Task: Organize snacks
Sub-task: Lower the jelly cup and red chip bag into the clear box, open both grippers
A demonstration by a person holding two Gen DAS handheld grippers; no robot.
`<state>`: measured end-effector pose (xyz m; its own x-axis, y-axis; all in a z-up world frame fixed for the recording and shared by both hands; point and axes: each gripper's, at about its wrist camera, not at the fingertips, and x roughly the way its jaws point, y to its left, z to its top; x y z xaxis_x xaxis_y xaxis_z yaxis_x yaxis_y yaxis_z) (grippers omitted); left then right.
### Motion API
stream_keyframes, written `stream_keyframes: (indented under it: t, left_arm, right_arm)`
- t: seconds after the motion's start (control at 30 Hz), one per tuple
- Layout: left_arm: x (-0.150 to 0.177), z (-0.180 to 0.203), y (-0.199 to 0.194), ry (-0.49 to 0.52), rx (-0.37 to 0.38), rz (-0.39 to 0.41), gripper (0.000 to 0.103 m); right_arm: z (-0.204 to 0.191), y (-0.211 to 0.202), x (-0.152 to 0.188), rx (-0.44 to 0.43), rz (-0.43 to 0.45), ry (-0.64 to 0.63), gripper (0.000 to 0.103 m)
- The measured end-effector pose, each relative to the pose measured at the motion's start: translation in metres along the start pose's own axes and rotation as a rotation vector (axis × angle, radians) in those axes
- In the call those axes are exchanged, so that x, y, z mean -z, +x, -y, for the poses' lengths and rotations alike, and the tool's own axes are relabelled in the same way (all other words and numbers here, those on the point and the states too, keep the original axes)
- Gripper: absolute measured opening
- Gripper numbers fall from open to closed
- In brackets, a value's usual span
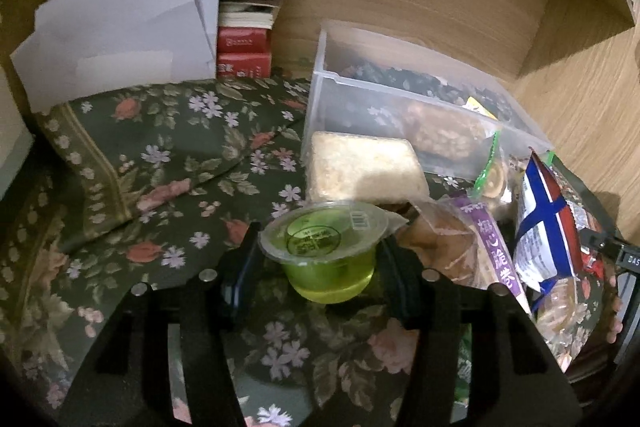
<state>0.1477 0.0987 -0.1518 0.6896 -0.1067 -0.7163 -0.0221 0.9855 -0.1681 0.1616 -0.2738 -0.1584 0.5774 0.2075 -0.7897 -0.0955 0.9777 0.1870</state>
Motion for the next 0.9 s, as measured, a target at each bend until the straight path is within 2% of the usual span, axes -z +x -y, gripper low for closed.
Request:
stream_keyframes:
  t: [0.13,0.2,0.27,0.33,0.43,0.5,0.53,0.67,0.9]
  left_arm:
    - [-0.001,-0.002,-0.014,0.0,-0.017,0.03,0.054]
    - [-0.002,0.0,-0.019,0.001,-0.028,0.048,0.054]
    - [-0.004,-0.001,-0.024,-0.008,-0.022,0.06,0.054]
    - [-0.006,-0.001,-0.029,-0.014,-0.02,0.072,0.054]
    - [-0.011,0.003,-0.035,-0.012,-0.019,0.095,0.054]
    - [-0.015,0.007,-0.04,-0.01,-0.018,0.112,0.054]
    - [-0.017,0.009,-0.041,-0.008,-0.018,0.12,0.054]
    - [-0.026,0.014,-0.049,0.0,-0.008,0.152,0.054]
    - [-0.046,0.03,-0.057,0.026,0.011,0.203,0.054]
  right_arm:
    - [-0.014,0.007,-0.004,0.03,0.031,-0.054,0.099]
    - [-0.018,0.009,-0.006,0.045,0.047,-0.081,0.088]
    - [-0.021,0.009,-0.009,0.038,0.058,-0.101,0.067]
    - [-0.02,0.009,-0.012,0.028,0.065,-0.107,0.051]
    - [-0.017,0.009,-0.015,0.023,0.08,-0.099,0.045]
    - [-0.017,0.005,-0.014,0.027,0.094,-0.102,0.037]
    - [-0.017,0.004,-0.014,0.024,0.094,-0.101,0.026]
    - [-0.014,-0.009,-0.016,0.047,0.135,-0.102,0.025]
    - [-0.02,-0.037,-0.03,0.025,0.217,-0.116,0.025]
